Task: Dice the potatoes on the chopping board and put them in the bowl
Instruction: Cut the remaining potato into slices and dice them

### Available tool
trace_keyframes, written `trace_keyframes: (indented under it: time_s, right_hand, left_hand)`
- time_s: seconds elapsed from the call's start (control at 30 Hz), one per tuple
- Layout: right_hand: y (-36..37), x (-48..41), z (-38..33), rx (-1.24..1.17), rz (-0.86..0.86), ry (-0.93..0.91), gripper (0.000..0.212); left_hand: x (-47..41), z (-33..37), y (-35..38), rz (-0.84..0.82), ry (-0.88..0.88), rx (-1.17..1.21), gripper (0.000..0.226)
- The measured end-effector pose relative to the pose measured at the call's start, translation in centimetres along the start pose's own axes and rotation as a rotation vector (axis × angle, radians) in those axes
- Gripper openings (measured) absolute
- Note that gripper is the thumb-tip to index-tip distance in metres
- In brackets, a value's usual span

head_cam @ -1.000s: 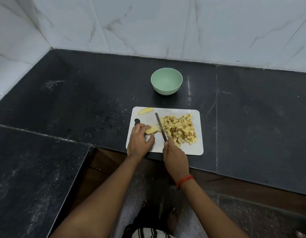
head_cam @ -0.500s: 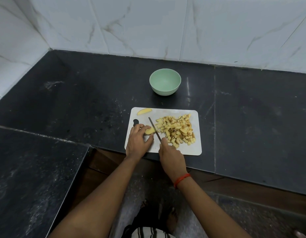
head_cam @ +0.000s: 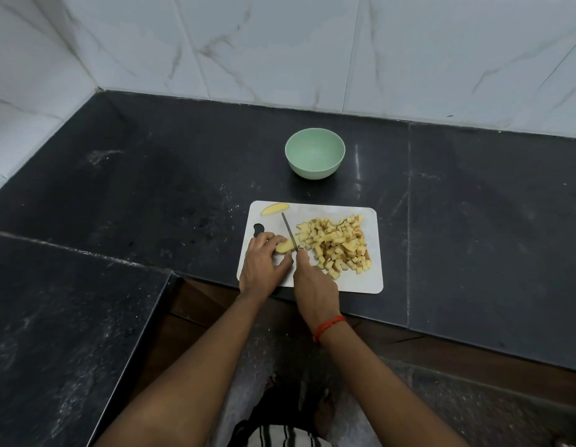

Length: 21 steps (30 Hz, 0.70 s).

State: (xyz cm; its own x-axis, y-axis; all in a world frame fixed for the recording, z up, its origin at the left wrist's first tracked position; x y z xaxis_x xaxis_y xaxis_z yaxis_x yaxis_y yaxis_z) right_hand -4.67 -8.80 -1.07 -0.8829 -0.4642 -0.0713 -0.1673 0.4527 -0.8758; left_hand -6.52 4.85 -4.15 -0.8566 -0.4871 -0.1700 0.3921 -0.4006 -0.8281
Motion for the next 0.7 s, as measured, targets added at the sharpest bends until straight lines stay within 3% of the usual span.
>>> trace_keyframes:
  time_s: [0.17,0.7]
  right_hand:
    - [1.2,0.1,0.9,-0.046,-0.074,0.031,0.033]
    - [0.5,0.7,0.4,-0.005,-0.055,-0.019,0.039]
  left_hand:
    - [0.0,0.0,0.0,0.004,-0.005,-0.008,0.035]
    - [0.1,0.1,0.1,-0.008,0.011,-0.038,0.036]
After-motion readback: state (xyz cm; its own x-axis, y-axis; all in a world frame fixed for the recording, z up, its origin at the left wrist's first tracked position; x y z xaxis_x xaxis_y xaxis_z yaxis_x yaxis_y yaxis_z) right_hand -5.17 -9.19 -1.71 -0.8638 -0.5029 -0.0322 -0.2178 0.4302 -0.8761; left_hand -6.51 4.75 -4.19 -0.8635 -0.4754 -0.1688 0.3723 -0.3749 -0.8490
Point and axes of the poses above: each hand's wrist, its own x-axis away from the middle knuckle, its own y-axis out of the palm, z = x × y, the point moved 7 cm from there along -x, towards the middle knuckle, and after that the axes turned 8 degrees about -x, right-handed, at the moved point
